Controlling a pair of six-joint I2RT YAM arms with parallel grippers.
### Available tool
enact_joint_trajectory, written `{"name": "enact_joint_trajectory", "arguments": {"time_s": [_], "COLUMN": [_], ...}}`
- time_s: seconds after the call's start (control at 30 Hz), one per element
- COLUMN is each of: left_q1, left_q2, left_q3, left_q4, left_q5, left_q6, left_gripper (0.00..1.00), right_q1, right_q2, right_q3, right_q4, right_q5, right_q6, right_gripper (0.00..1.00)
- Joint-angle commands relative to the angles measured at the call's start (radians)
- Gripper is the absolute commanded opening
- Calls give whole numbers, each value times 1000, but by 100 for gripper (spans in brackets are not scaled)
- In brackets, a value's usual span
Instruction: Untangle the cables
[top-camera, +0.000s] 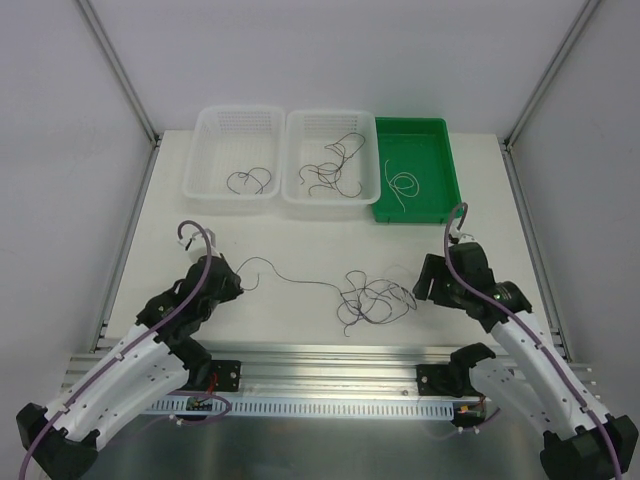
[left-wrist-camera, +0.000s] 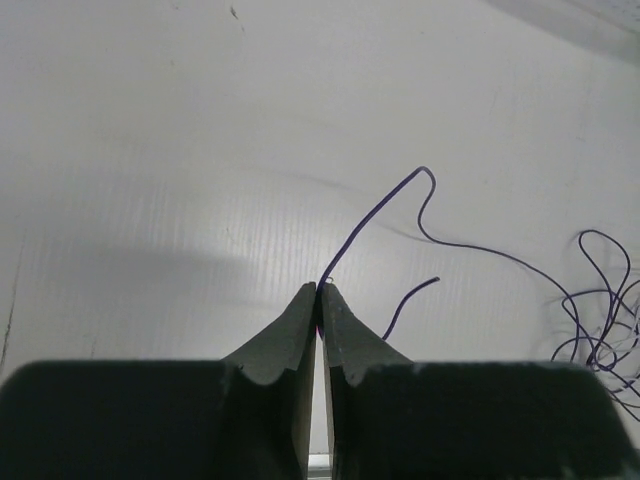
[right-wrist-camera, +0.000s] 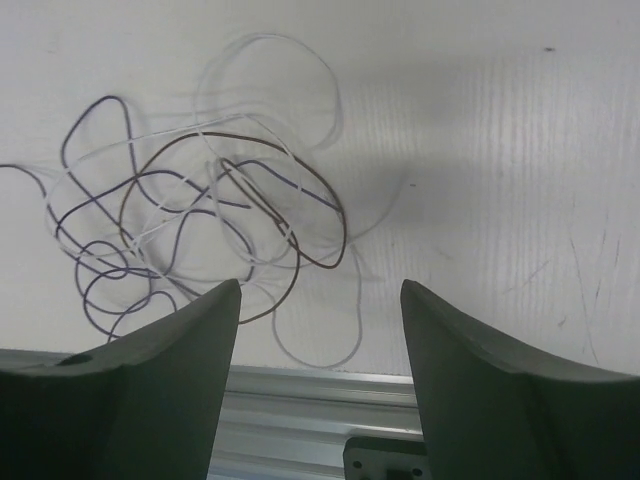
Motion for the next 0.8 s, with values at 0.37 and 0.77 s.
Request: {"name": "enact_joint_trajectory", "arguments": {"time_s": [0.37, 0.77], "left_q1": [5, -325], "left_q2": [202, 770], "left_q3": [130, 397], "left_q4": [75, 362], "left_q5": [415, 388], "left_q6": [113, 91], "left_gripper": [70, 71], "right_q1": [339, 335], "right_q2": [295, 320], "right_q3": [149, 99], "right_q4": [195, 173], "right_q5": [105, 277], "right_q6": [-7, 26], "right_gripper": [69, 64]}}
